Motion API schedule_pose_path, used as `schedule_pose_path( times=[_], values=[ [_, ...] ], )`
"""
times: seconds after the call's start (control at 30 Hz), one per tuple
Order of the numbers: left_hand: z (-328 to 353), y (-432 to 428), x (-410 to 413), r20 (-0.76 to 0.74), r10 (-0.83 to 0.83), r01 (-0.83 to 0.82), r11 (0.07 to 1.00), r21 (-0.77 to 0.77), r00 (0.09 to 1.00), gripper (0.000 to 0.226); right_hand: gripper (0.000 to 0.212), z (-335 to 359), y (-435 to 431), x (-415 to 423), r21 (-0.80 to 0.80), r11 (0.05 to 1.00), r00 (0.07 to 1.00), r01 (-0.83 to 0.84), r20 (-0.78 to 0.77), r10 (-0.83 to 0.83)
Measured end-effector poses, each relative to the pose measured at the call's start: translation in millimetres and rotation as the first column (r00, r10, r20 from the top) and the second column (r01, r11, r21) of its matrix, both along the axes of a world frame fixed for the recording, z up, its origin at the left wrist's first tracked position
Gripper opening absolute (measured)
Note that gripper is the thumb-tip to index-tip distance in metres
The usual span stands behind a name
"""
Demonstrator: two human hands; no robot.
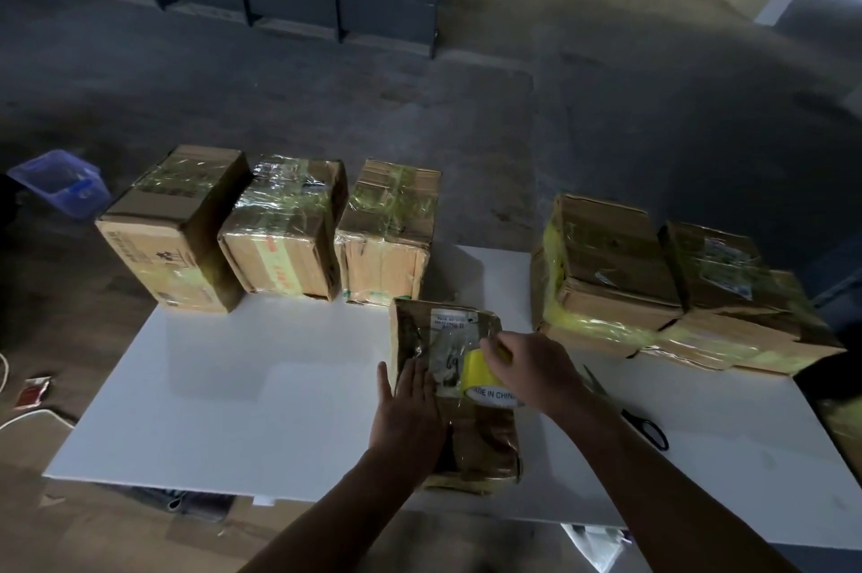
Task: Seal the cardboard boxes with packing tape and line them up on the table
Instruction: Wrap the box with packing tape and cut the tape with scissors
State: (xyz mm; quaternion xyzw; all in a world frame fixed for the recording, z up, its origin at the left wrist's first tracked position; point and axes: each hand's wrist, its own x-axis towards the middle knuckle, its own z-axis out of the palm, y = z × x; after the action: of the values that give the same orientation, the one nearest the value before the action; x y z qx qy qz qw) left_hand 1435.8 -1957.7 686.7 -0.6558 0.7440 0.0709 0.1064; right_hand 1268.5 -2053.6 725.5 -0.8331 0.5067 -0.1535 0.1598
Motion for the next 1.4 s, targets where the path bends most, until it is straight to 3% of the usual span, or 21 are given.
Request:
schedule_pose_path(
  times=[0.13,0.23,0.33,0.5,0.63,0.73,0.83,1.0,1.17,1.23,1.3,1.4],
  values=[
    [-14,6,-9,-0.190,-0.079,0.059,0.992,-0.108,0.979,0.059,0.037,-3,2,3,0.008,1.000,0.999,0.001,0.038,-0.002],
    [-22,8,-9,-0.240,-0.036,0.018,0.997,-0.078,0.970,0.059,0.032,-4,5,-5,0.224,0.974,0.984,-0.047,0.181,0.006],
    [-25,6,-11,-0.249,-0.005,-0.011,0.998,-0.065,0.969,0.060,0.044,-3,7,-11,0.320,0.945,0.947,-0.072,0.319,-0.036],
    [-23,5,-9,-0.229,-0.046,0.030,0.997,-0.074,0.972,0.056,0.045,3,-8,-21,0.027,1.000,0.996,0.004,0.093,-0.007],
    [-7,-5,-19,-0.173,-0.032,0.018,0.997,-0.080,0.984,0.058,0.043,-2,-11,-27,-0.020,1.000,0.994,0.013,0.111,-0.010],
    [-2,-8,-28,-0.141,-0.054,0.055,0.998,0.002,0.988,0.065,0.042,1,-9,-18,-0.005,1.000,0.995,-0.002,0.099,0.003],
    [-8,-7,-27,-0.121,-0.054,0.062,0.996,0.061,0.991,0.066,0.044,2,-7,-21,0.062,0.997,0.993,-0.038,0.112,0.031],
    [-7,-4,-26,-0.132,-0.037,0.049,0.995,0.088,0.991,0.066,0.039,0,-6,-46,0.357,0.934,0.958,-0.023,0.274,-0.081],
    [-7,-5,-18,-0.134,-0.019,0.025,0.999,0.046,0.991,0.067,0.046,-6,-20,-77,0.109,0.994,0.995,0.007,0.102,-0.018],
    [-7,-8,-25,-0.117,-0.035,0.037,0.999,0.008,0.993,0.060,0.048,-13,-20,-81,0.065,0.998,0.996,0.007,0.088,-0.013],
    [-3,-12,-41,-0.122,-0.027,0.039,0.995,0.097,0.992,0.065,0.049,-21,-17,-79,0.034,0.999,0.996,-0.019,0.091,0.016],
    [-8,-15,-62,-0.202,0.015,0.007,0.994,0.111,0.979,0.075,0.048,-28,-16,-79,0.002,1.000,0.998,-0.018,0.053,0.018]
  ],
)
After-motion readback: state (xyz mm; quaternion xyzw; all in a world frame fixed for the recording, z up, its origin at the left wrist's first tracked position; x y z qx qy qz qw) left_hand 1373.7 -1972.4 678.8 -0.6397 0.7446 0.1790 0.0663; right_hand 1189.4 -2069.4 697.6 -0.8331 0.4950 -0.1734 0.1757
